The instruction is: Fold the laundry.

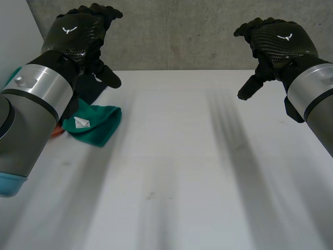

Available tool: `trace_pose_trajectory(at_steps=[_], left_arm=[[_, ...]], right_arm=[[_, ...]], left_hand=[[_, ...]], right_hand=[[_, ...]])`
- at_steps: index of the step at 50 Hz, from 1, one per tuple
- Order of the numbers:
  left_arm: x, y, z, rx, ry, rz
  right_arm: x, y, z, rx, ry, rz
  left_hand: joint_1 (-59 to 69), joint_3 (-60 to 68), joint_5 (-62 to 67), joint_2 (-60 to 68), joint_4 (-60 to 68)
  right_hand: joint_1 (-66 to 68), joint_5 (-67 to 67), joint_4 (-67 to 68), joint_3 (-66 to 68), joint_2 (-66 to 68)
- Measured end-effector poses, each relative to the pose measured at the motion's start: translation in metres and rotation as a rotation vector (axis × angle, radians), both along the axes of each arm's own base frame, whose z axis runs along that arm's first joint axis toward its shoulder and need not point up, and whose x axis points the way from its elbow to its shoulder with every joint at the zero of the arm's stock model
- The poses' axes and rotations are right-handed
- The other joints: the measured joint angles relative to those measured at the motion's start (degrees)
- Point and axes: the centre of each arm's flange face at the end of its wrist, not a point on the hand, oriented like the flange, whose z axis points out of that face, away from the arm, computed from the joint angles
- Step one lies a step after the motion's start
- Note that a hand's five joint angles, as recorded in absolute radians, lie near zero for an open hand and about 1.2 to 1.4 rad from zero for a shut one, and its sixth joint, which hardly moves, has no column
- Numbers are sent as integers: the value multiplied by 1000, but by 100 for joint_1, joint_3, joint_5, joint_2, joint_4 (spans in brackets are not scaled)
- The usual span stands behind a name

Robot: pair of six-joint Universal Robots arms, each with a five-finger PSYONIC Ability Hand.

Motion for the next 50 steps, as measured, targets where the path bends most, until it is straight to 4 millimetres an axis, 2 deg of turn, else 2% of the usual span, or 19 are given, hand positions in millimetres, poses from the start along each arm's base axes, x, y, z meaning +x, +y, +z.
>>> trace_pose_trajectory(at_steps=[8, 14, 22, 31, 35, 43, 45, 46, 47, 48, 49, 50], left_arm=[[0, -4, -3, 2, -10, 6], [8, -24, -17, 9, -79, 52], [35, -74, -59, 49, -246, 136], [59, -137, -121, 61, -404, 180], [74, -167, -153, 40, -543, 223], [92, -202, -202, -2, -780, 274], [94, -207, -207, -7, -801, 279], [95, -209, -211, -10, -812, 283], [95, -209, -211, -10, -812, 283], [96, -214, -214, -16, -822, 291], [97, -215, -214, -17, -822, 293], [97, -217, -214, -21, -822, 299]], right_arm=[[0, -1, -1, 2, 1, -1], [0, -1, -2, 6, 4, 0], [0, 0, -5, 12, 8, 1], [1, -2, -8, 19, 11, 1], [2, -4, -14, 35, 19, 3], [4, -8, -23, 57, 40, 4], [4, -8, -24, 57, 43, 4], [4, -8, -25, 58, 48, 4], [4, -8, -25, 58, 48, 4], [4, -8, -26, 57, 56, 4], [4, -8, -26, 56, 58, 4], [4, -8, -26, 56, 61, 4]], left_hand=[[0, 0, 0, 0, 0], [0, 0, 0, 0, 0], [0, 0, 0, 0, 0], [0, 0, 0, 0, 0], [0, 0, 0, 0, 0], [67, 51, 41, 67, 63], [67, 51, 41, 67, 63], [623, 511, 491, 537, 556], [623, 511, 491, 537, 556], [2281, 1936, 1891, 2097, 2002], [3117, 2775, 2592, 2829, 2724], [4447, 3881, 3791, 4073, 3967]], right_hand=[[0, 0, 0, 0, 0], [0, 1, 0, 0, 0], [0, 0, 0, 0, 0], [3, 0, 0, 0, 0], [3, 0, 0, 0, 0], [3, 1, 0, 0, 0], [3, 0, 0, 0, 0], [3, 0, 0, 0, 0], [3, 0, 0, 0, 0], [3, 0, 0, 0, 0], [3, 0, 0, 0, 0], [3, 1, 0, 0, 0]])
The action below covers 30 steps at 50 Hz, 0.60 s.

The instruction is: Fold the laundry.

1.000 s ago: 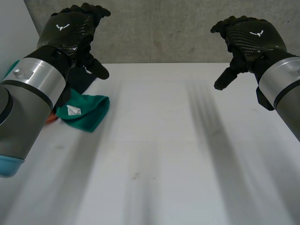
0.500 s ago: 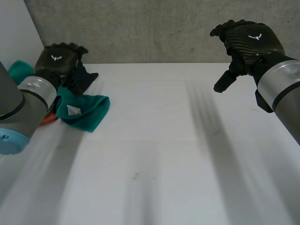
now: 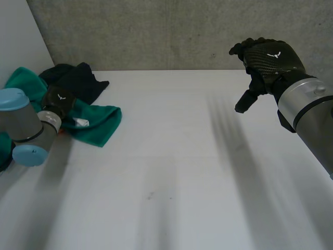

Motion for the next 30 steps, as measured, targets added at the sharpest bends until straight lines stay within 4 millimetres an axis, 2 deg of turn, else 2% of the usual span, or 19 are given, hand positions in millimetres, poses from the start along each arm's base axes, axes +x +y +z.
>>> trace_pose_trajectory(at_steps=[2, 3, 9, 11, 13, 14, 15, 16, 19, 21, 24, 25, 27, 29, 30], left_arm=[[0, -2, 3, -16, 8, 11], [-1, -3, 6, -25, 16, 17], [-22, 7, 41, -102, 110, 30], [-41, 22, 66, -138, 192, 7], [-45, 26, 71, -143, 211, -1], [-68, 47, 94, -158, 311, -51], [-68, 47, 94, -158, 311, -51], [-89, 69, 111, -155, 405, -109], [-121, 105, 129, -113, 538, -211], [-139, 127, 133, -71, 604, -273], [-168, 161, 132, 19, 688, -371], [-168, 161, 132, 19, 688, -371], [-201, 197, 118, 137, 740, -467], [-205, 201, 115, 153, 743, -479], [-224, 220, 99, 222, 748, -529]], right_arm=[[0, 0, -1, 1, 4, 0], [0, -1, -2, 2, 5, 0], [1, -2, -4, 9, 9, -1], [1, -3, -5, 9, 9, -2], [1, -3, -4, 9, 9, -2], [0, -4, -4, 7, 8, -3], [0, -4, -4, 7, 8, -3], [0, -5, -3, 4, 6, -6], [-2, -6, 0, -2, 3, -13], [-3, -7, 1, -5, 2, -17], [-6, -9, 2, -10, 0, -26], [-6, -9, 2, -10, 0, -26], [-10, -13, 4, -15, -2, -42], [-11, -13, 5, -16, -2, -44], [-12, -14, 5, -17, -3, -50]], left_hand=[[843, 1182, 1086, 1067, 1125], [857, 1547, 1361, 1432, 1547], [857, 1708, 1365, 1560, 1708], [857, 1708, 1365, 1560, 1708], [857, 1708, 1366, 1560, 1709], [857, 1711, 1365, 1567, 1711], [857, 1711, 1365, 1567, 1711], [857, 1733, 1364, 1581, 1724], [857, 1744, 1365, 1587, 1733], [857, 1746, 1365, 1589, 1733], [857, 1746, 1366, 1596, 1733], [857, 1746, 1366, 1596, 1733], [857, 1746, 1365, 1599, 1734], [614, 1500, 1187, 1352, 1486], [-990, 53, -206, -112, 20]], right_hand=[[0, -1, 0, 0, 0], [0, -1, 0, 0, 0], [0, 0, 0, 0, 0], [0, 0, 0, 0, 0], [0, 0, 0, 0, 0], [0, 0, 0, 0, 0], [0, 0, 0, 0, 0], [0, 0, 0, 0, 0], [0, 0, 0, 0, 0], [0, 0, 0, 0, 0], [0, 0, 0, 0, 0], [0, 0, 0, 0, 0], [0, 0, 0, 0, 0], [0, 0, 0, 0, 0], [0, 0, 0, 0, 0]])
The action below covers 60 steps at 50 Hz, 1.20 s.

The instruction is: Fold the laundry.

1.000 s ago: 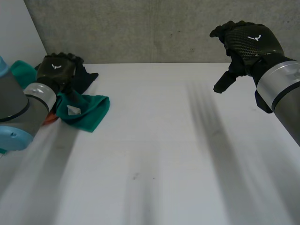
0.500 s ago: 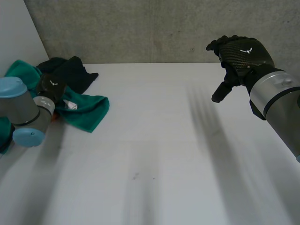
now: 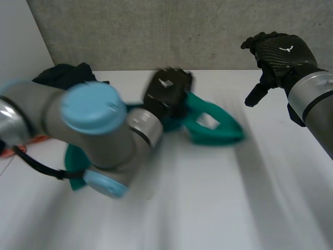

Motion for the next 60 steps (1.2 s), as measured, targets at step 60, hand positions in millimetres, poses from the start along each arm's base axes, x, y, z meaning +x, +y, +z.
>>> trace_pose_trajectory(at_steps=[60], left_arm=[[185, -125, -87, 135, -496, 441]], right_arm=[[-1, 17, -162, 300, 278, 21]], left_hand=[[-3327, -3848, -3560, -3792, -3849]], right_hand=[[20, 49, 16, 82, 21]])
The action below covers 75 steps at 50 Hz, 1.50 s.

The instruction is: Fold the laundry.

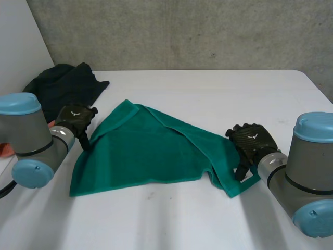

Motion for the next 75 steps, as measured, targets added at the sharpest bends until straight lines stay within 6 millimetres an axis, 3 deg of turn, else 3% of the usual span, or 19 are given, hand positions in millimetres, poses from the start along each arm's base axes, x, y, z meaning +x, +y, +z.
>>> trace_pose_trajectory(at_steps=[9, 13, 18, 24, 37, 46, 61, 62, 67, 75], left_arm=[[-1, 29, 17, 32, 15, -17], [-3, 65, 30, 48, 39, -65], [-7, 102, 34, 73, 50, -126], [-6, 125, 28, 106, 46, -145], [6, 123, 21, 124, 45, -102], [6, 121, 23, 111, 47, -101], [0, 119, 35, 63, 56, -124], [-1, 119, 35, 61, 56, -126], [-4, 120, 37, 55, 58, -136], [-5, 119, 37, 48, 60, -139]], right_arm=[[-6, 14, 18, -20, 13, 16], [-10, 26, 24, 22, 51, 40], [-11, 35, 17, 71, 65, 58], [-6, 35, -1, 83, 54, 70], [2, 27, -27, 68, 49, 80], [4, 20, -28, 37, 41, 76], [8, 10, 1, -21, 4, 72], [8, 12, 3, -5, -3, 69], [6, 19, 2, 80, -63, 36], [6, 23, -10, 169, -132, -9]], left_hand=[[647, 618, 655, 587, 632], [686, 693, 743, 660, 713], [686, 693, 745, 660, 713], [686, 693, 745, 661, 713], [687, 693, 745, 661, 713], [687, 693, 744, 660, 712], [682, 691, 736, 653, 705], [682, 691, 736, 653, 705], [668, 683, 726, 647, 700], [668, 683, 726, 647, 700]], right_hand=[[385, 399, 449, 488, 451], [385, 431, 450, 488, 451], [391, 484, 507, 568, 459], [672, 675, 736, 780, 722], [1338, 1391, 1525, 1572, 1570], [4450, 5232, 5403, 5428, 5426], [4332, 5044, 5101, 5100, 5098], [2778, 3313, 3231, 3228, 3217], [1602, 1822, 1797, 1805, 1839], [1305, 1265, 1374, 1389, 1472]])
